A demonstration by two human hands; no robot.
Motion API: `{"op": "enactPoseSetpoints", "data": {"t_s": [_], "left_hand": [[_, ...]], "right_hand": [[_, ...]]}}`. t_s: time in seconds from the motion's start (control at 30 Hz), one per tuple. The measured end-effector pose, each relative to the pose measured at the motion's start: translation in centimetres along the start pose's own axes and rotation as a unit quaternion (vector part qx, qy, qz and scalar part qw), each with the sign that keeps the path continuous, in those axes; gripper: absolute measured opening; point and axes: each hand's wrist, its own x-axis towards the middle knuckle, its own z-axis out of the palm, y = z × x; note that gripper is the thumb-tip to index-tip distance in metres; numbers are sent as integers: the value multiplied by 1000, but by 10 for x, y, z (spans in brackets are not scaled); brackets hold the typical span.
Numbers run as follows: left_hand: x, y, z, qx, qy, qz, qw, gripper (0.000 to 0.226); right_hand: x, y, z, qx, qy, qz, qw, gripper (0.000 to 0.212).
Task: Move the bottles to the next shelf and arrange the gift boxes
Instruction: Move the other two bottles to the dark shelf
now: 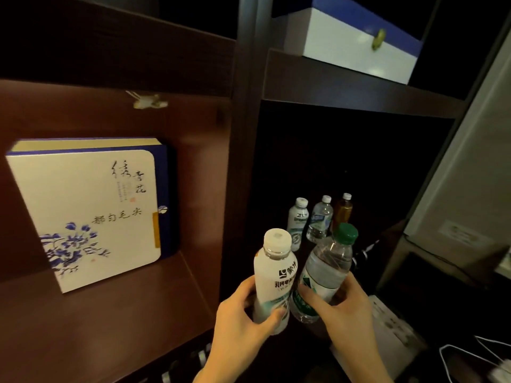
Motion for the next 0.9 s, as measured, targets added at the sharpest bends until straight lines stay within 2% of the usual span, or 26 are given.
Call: {"op": "enactPoseSetpoints", "data": {"t_s": [0.17,0.4,0.57,0.77,0.9], "left_hand": [[27,-15,48,-17,30,-44,998,57],[81,-60,92,28,109,-113,987,60],[111,-103,108,89,171,-170,966,77],[135,-140,112,89,253,-240,933,65],[143,-150,107,115,293,-256,914,67]], "right_hand": [[36,33,-19,-5,4,0,1000,54],[109,90,-12,9,-52,4,999,53],[158,125,17,37,-112,10,993,52],[199,153,55,68,-191,17,979,52],[218,170,83,78,-233,17,969,52]]}}
